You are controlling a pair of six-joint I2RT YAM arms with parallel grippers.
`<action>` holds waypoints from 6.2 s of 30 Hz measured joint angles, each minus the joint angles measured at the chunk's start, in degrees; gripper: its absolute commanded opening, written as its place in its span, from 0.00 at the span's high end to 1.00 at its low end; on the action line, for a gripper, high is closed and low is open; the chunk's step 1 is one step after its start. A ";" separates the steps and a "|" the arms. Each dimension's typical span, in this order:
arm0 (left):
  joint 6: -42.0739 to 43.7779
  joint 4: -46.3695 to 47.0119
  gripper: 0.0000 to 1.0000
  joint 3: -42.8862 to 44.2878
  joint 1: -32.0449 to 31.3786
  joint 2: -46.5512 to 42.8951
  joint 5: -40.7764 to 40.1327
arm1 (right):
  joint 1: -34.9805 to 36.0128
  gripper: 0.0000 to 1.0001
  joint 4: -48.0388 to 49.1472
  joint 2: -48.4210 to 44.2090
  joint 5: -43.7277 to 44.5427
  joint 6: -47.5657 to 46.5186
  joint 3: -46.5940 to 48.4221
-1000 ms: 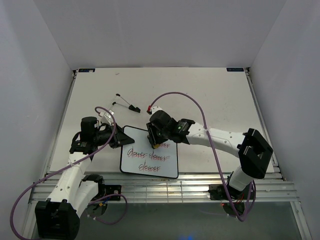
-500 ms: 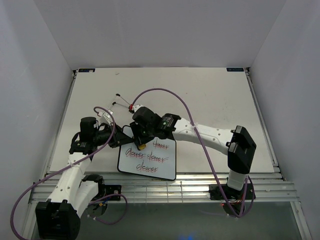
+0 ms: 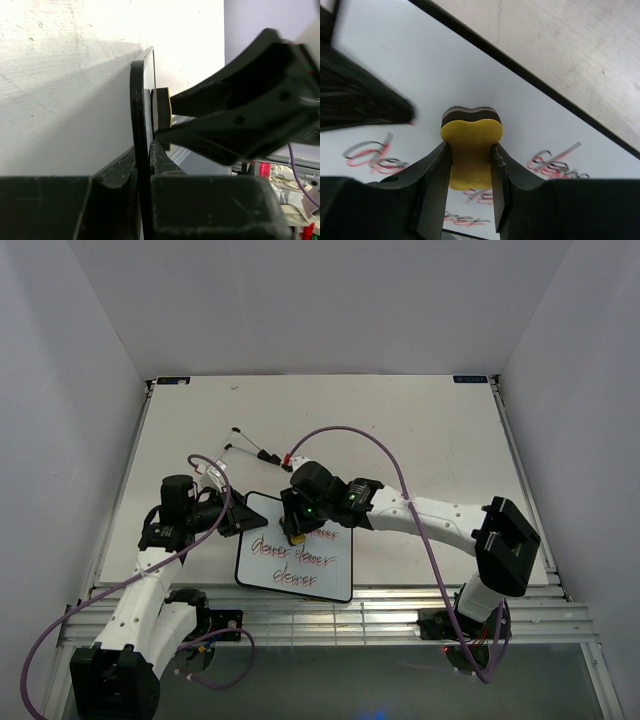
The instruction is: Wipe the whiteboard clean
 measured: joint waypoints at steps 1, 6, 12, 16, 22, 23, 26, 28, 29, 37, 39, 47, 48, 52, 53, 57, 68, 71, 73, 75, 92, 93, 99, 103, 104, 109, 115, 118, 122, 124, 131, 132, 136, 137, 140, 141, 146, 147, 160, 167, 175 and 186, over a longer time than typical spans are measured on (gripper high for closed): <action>-0.07 -0.24 1.00 0.00 0.00 -0.24 -0.15 | -0.61 0.77 1.18 -1.25 -0.37 0.11 -2.67; -0.68 -1.11 1.00 0.00 -0.11 -1.44 -1.40 | -4.07 0.77 5.42 -6.80 -2.19 1.09 -14.84; -1.27 -1.40 1.00 0.00 -0.26 -1.92 -1.97 | -5.42 0.77 8.96 -9.62 -3.34 1.49 -20.59; -1.27 -0.98 1.00 0.00 -0.28 -2.10 -2.01 | -5.70 0.77 9.51 -9.66 -4.90 1.16 -20.70; -1.16 0.24 1.00 0.00 -0.26 -2.05 -2.75 | -5.95 0.77 8.68 -8.72 -7.63 0.68 -19.23; -1.20 0.55 1.00 0.00 -0.26 -1.99 -3.06 | -5.92 0.77 8.31 -8.20 -7.98 0.55 -18.40; -1.33 1.90 1.00 0.00 -0.26 -1.51 -3.76 | -5.90 0.76 6.43 -6.38 -8.79 -0.13 -14.84; -1.55 2.62 1.00 0.00 -0.28 -1.22 -4.13 | -5.86 0.77 5.90 -5.14 -9.14 -0.61 -12.41; -1.73 2.93 1.00 0.00 -0.28 -1.11 -4.39 | -5.86 0.77 5.81 -4.57 -9.29 -0.76 -11.39; -3.85 4.13 1.00 -1.01 -0.57 -1.73 -6.58 | -9.60 0.77 7.37 -4.17 -10.32 -1.49 -13.62; -4.42 4.22 1.00 -1.46 -0.59 -2.36 -7.04 | -11.80 0.77 7.80 -5.03 -10.45 -1.73 -17.05; -6.60 6.05 1.00 -3.67 -0.61 -3.56 -7.43 | -18.27 0.78 7.65 -7.04 -11.02 -2.25 -26.08; -6.80 6.27 1.00 -3.80 -0.61 -3.56 -7.43 | -18.25 0.78 7.69 -7.04 -11.23 -2.27 -26.01; -7.52 7.61 1.00 -4.61 -0.61 -3.87 -7.45 | -16.65 0.78 6.99 -6.91 -11.69 -2.23 -23.54; -7.74 7.98 1.00 -4.87 -0.61 -4.15 -7.43 | -15.98 0.78 6.95 -6.71 -11.85 -2.19 -22.27; -8.57 9.25 1.00 -6.27 -0.74 -6.56 -7.82 | -12.55 0.78 8.46 -5.42 -12.46 -1.73 -16.63; -10.91 9.09 1.00 -7.52 -0.83 -7.82 -9.75 | -9.29 0.78 11.63 -3.54 -10.16 -0.22 -13.81; -11.45 8.76 1.00 -7.52 -0.83 -7.52 -10.29 | -10.12 0.78 13.68 -3.74 -9.73 -0.22 -16.11; -11.82 8.37 1.00 -7.56 -0.83 -7.43 -10.62 | -11.30 0.78 14.99 -4.24 -9.62 -0.22 -18.56; -12.00 8.41 1.00 -7.65 -0.83 -7.45 -10.71 | -12.59 0.78 15.76 -5.05 -9.60 -0.24 -20.96; -12.33 8.44 1.00 -7.93 -0.85 -7.80 -10.91 | -18.34 0.78 17.31 -6.10 -12.59 -2.34 -27.17; -12.33 8.41 1.00 -7.93 -0.85 -7.80 -10.91 | -18.05 0.78 16.44 -5.75 -12.44 -2.54 -26.38; -12.41 8.57 1.00 -7.93 -0.66 -7.78 -11.06 | -14.71 0.78 11.93 -2.38 -13.00 -3.30 -17.90; -12.46 8.79 1.00 -7.93 -0.48 -7.74 -11.41 | -12.83 0.78 9.86 1.25 -13.99 -3.85 -10.34; -12.59 8.83 1.00 -7.93 -0.46 -7.69 -11.58 | -12.68 0.78 9.18 2.05 -14.08 -3.98 -8.90; -13.14 8.81 1.00 -8.02 -0.15 -7.69 -12.74 | -12.90 0.78 7.34 4.24 -14.32 -4.83 -5.95; -13.46 8.63 1.00 -8.04 -0.15 -7.80 -13.00 | -15.39 0.78 11.54 2.75 -16.35 -4.35 -10.71; -13.53 8.66 1.00 -8.04 -0.15 -7.80 -13.00 | -18.45 0.78 14.21 1.09 -17.42 -4.26 -16.50; -13.53 8.83 1.00 -8.13 -0.22 -8.11 -13.00 | -23.56 0.79 16.46 0.09 -18.23 -4.15 -22.77; -13.51 8.83 1.00 -8.15 -0.26 -8.41 -13.00 | -25.27 0.79 17.40 -0.17 -18.49 -4.17 -24.87; -13.75 8.79 1.00 -8.33 -0.50 -8.96 -13.33 | -27.30 0.80 18.53 -0.42 -19.87 -4.81 -26.34; -13.79 8.79 1.00 -8.37 -0.50 -9.07 -13.40 | -27.39 0.80 18.14 -0.68 -19.65 -5.05 -26.32; -14.08 9.07 1.00 -9.09 -0.61 -9.75 -13.66 | -27.65 0.80 11.67 -3.98 -16.41 -6.56 -26.25; -14.34 9.16 1.00 -9.40 -0.61 -9.94 -13.77 | -27.61 0.80 10.12 -5.57 -15.80 -6.71 -26.14; -15.52 10.86 1.00 -11.08 -0.61 -10.34 -13.73 | -26.86 0.80 7.34 -11.61 -14.71 -6.75 -25.38; -16.20 11.78 1.00 -11.82 -0.61 -10.43 -13.66 | -25.99 0.80 7.17 -13.84 -14.56 -6.75 -25.05; -19.34 17.66 1.00 -15.65 -0.61 -10.47 -13.18 | -17.49 0.80 7.17 -21.22 -12.20 -6.29 -23.43; -20.09 18.99 1.00 -16.50 -0.63 -10.49 -13.18 | -15.08 0.80 7.13 -21.62 -11.72 -6.16 -23.12; -25.64 34.27 1.00 -25.20 -0.94 -12.37 -13.42 | 6.51 0.79 4.61 -9.77 0.17 -5.11 -8.94; -25.20 35.76 1.00 -25.20 -0.98 -14.23 -14.03 | 10.91 0.79 2.45 -1.44 4.02 -6.78 -0.07; -25.35 35.91 1.00 -25.20 -0.98 -15.04 -13.90 | 13.90 0.78 -1.07 4.68 8.04 -8.11 6.60; -25.90 35.06 1.00 -25.20 -0.96 -15.08 -13.64 | 14.10 0.78 -3.23 7.52 10.23 -8.17 8.87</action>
